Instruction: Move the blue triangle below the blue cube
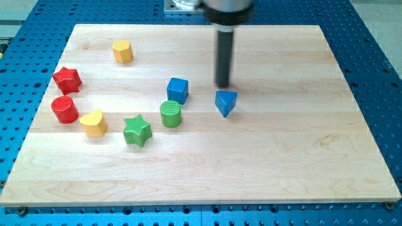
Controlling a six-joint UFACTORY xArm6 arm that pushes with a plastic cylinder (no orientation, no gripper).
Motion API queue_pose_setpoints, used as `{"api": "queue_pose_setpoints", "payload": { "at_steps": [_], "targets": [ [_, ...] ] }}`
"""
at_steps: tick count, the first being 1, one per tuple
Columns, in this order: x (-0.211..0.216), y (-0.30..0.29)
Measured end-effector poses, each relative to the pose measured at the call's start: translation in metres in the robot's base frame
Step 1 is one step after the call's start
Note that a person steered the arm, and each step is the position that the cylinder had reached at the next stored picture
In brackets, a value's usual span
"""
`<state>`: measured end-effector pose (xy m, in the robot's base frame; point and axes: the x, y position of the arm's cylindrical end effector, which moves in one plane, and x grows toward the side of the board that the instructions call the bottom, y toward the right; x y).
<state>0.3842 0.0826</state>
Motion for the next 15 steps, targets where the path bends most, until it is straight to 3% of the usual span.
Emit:
{"api": "queue_pose_setpoints", "payload": {
  "at_steps": [1,2,4,8,9,11,13,15],
  "targets": [
    [0.043,0.045],
    [0.061,0.013],
    [0.061,-0.061],
    [0.060,-0.096],
    [0.060,-0.086],
    [0.042,0.036],
    [0.031,0.119],
    [0.022,0.089]
  ]
}}
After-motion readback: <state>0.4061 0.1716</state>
